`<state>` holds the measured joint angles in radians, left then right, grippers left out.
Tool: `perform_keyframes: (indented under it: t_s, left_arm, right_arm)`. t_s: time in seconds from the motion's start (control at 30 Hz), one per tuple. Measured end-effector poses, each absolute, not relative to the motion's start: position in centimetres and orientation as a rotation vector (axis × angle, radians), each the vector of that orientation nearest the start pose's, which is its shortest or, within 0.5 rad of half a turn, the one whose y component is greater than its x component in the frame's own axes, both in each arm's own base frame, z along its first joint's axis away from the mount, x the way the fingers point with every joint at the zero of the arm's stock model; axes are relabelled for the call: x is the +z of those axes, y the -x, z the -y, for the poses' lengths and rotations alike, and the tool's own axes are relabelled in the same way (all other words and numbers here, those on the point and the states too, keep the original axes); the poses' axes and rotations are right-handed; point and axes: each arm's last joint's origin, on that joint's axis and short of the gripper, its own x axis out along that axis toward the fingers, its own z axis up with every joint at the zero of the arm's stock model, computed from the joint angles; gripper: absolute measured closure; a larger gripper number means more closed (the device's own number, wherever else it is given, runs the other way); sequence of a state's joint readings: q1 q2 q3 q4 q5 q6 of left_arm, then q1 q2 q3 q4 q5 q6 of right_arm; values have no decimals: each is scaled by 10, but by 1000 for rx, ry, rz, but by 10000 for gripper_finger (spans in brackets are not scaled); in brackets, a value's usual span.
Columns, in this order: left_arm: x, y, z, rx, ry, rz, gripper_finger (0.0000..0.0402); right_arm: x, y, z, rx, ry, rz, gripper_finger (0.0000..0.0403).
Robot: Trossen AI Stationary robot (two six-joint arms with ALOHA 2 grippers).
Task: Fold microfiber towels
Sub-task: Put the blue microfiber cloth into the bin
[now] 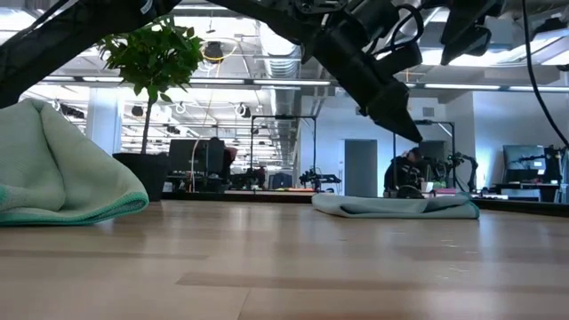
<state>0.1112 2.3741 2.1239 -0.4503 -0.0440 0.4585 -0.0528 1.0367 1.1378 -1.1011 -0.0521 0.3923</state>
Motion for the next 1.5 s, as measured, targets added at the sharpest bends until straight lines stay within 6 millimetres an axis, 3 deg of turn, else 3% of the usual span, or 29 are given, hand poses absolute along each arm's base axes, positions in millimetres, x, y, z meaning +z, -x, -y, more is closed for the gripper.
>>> perform_keyframes:
  t_s: [0.17, 0.37, 0.57, 0.67, 0.83, 0.97, 1.17, 1.5]
  left_arm:
    - [234, -522, -61, 13, -406, -781, 257]
    - [284, -490, -56, 11, -356, -833, 256]
    - [334, -454, -36, 14, -286, -844, 256]
    - [356, -438, -23, 41, -253, -825, 256]
    - [379, -421, 4, 99, -209, -779, 256]
    - [390, -411, 30, 108, -240, -756, 256]
    - [395, -401, 64, 143, -255, -739, 256]
    - [394, -394, 80, 194, -241, -748, 256]
  right_arm:
    - [331, -171, 7, -201, -406, -1040, 178]
    - [327, -164, 5, -141, -365, -1137, 178]
    - [320, -182, -11, 76, -91, -1152, 178]
    - [306, -200, -19, 119, 22, -1162, 178]
    - [259, -227, -27, 171, 99, -1206, 178]
    - [225, -233, -27, 153, 114, -1312, 178]
    - [194, -241, -24, 86, 181, -1349, 178]
    - [160, -255, -11, 68, 253, -1384, 178]
